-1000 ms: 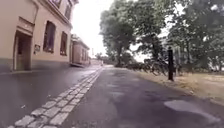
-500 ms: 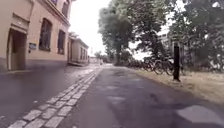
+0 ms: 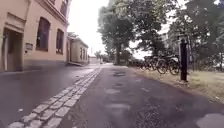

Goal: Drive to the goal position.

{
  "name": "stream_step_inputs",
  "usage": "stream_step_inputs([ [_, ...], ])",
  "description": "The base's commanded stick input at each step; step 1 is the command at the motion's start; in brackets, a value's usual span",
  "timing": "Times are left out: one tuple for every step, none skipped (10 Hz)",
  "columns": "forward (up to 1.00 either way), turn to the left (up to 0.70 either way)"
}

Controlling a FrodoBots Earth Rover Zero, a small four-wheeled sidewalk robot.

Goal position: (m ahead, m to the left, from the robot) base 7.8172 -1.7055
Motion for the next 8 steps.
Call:
stream_step_inputs([
  [0.7,0.0],
  [0.7,0.0],
  [0.7,0.0],
  [0.7,0.0],
  [0.7,0.0],
  [0.7,0.0],
  [0.7,0.0],
  [0.7,0.0],
])
